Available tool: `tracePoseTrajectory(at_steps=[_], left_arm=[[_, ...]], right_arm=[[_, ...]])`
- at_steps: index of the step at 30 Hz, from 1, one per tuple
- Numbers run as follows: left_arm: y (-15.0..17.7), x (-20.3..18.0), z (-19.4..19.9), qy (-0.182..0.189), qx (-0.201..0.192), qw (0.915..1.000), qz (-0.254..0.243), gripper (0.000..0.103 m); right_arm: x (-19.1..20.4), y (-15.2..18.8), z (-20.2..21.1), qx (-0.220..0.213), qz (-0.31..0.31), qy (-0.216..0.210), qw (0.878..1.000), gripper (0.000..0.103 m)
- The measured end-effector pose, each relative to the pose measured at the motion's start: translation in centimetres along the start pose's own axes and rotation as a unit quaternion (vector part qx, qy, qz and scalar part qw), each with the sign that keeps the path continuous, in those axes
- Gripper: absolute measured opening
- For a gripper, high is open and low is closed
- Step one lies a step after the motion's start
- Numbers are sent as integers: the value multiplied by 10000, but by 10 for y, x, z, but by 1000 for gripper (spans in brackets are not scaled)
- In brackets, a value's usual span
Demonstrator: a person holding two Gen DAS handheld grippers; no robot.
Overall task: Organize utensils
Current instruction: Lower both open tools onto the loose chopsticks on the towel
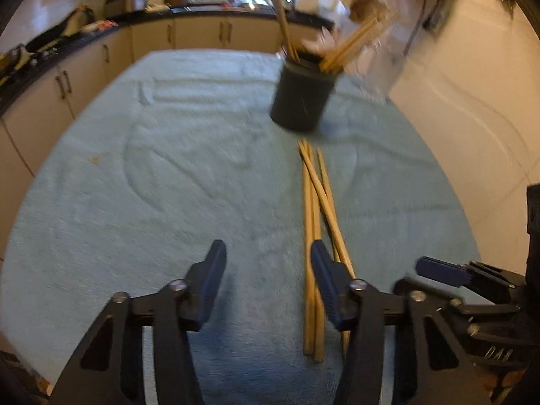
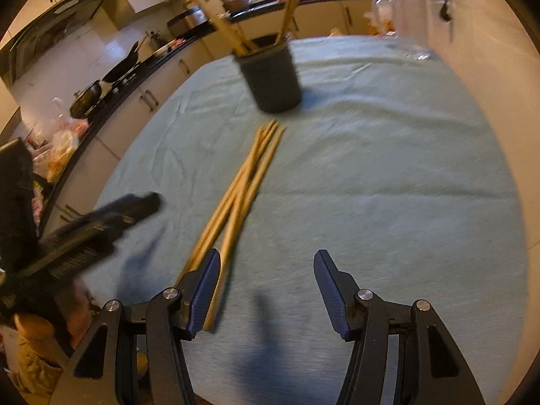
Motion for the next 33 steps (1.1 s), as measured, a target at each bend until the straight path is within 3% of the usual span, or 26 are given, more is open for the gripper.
tracePoseTrajectory(at_steps=[4, 7, 12, 17, 23, 33], left_arm=[[8, -7, -17, 121, 232, 9996, -120, 38], [10, -11, -27, 156, 357, 9991, -188, 28], [7, -12, -33, 250, 323, 9991, -151, 19], [5, -11, -34, 303, 348, 9989, -68, 19], [-1, -16, -27, 699, 173, 9974, 39, 19], [0, -31, -48, 371, 360, 9980, -353, 16]], right_arm=[[11, 6, -13, 131, 178, 28, 9998, 50], [14, 9, -20, 169, 281, 21, 9995, 40], [19, 9, -31, 184, 434, 99, 9988, 29], [23, 5, -33, 93, 476, 144, 9987, 27], [6, 4, -28, -62, 184, 311, 9993, 17], [-18, 6, -15, -268, -121, 313, 9991, 17]])
Point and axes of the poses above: each gripper's, at about its wrist camera, not at the fingertips, and z roughly against the way its jaws point, x to its left, y to its underside, the point moved 4 cm from there along -z, roughly the way its jaws point, and after that the axes turned 5 degrees about -x, right-handed, at the moved point
